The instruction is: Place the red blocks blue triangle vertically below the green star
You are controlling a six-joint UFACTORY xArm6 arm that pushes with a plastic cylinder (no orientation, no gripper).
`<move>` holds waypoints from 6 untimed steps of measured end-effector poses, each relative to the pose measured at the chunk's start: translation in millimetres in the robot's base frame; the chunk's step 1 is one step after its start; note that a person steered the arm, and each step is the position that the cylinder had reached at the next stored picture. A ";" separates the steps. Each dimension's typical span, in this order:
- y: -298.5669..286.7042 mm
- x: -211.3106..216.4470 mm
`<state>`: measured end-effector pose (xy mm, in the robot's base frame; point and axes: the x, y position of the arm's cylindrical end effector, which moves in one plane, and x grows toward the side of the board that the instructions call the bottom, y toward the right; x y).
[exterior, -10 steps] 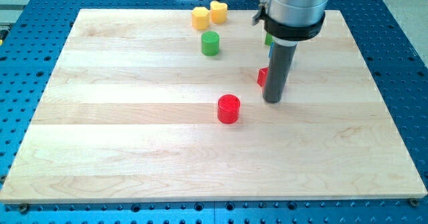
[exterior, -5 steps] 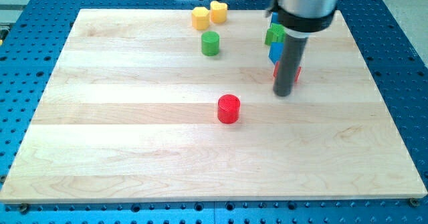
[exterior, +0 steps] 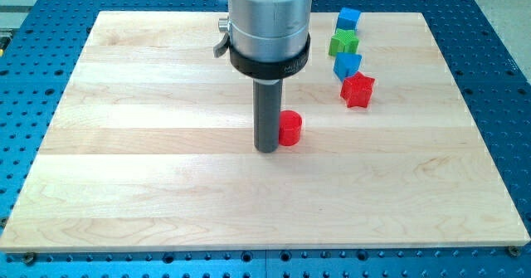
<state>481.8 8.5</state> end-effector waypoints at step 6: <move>100.8 -36.9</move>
